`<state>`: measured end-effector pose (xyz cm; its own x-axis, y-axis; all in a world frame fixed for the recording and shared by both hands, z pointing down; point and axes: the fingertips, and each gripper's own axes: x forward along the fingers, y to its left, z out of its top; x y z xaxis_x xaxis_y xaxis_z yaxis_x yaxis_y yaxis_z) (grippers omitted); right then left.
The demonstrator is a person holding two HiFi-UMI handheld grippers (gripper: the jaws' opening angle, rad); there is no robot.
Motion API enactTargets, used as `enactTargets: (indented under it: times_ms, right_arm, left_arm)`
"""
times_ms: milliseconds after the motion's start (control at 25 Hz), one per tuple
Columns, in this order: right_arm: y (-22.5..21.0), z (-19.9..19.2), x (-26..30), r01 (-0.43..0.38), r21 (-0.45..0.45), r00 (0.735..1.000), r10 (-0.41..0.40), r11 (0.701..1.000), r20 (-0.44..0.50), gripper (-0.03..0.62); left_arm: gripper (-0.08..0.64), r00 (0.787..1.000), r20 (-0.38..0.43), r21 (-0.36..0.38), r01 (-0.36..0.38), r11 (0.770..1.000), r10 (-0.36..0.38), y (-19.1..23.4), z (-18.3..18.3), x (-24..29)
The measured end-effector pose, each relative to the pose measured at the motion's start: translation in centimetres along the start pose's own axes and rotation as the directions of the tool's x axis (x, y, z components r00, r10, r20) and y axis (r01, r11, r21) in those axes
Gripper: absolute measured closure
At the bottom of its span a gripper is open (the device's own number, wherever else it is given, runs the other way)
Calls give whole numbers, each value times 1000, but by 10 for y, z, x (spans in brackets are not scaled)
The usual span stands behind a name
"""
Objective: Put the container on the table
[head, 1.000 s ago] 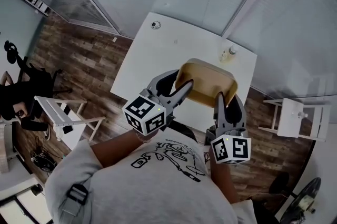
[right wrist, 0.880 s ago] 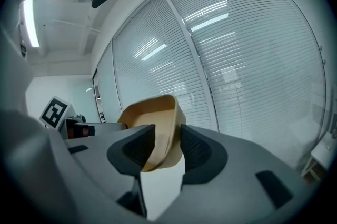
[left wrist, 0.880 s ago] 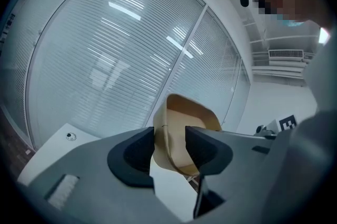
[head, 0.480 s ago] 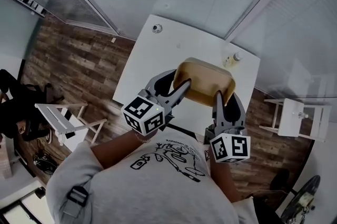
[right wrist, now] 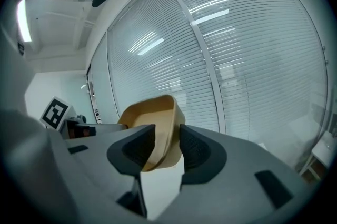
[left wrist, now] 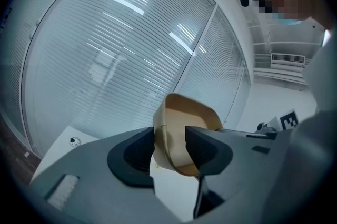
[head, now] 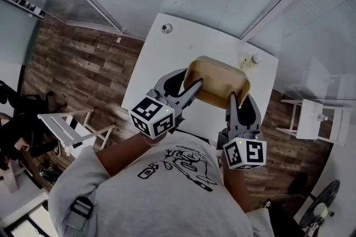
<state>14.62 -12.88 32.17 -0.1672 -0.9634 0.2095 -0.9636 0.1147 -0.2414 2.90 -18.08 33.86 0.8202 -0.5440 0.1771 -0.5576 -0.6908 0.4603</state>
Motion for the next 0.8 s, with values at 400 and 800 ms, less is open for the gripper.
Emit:
enactTargets:
  times_ms: [400, 800]
  right_arm:
    - [-17, -41, 14, 18, 46, 995, -13, 999, -95, 471]
    - [-31, -101, 27, 35, 70, 980, -20, 997, -200, 471]
  left_arm:
    - [391, 995, -98, -48, -33, 998, 28, 22, -42, 16]
    - [391, 981, -189, -83, -62, 995, 45, 48, -99, 23]
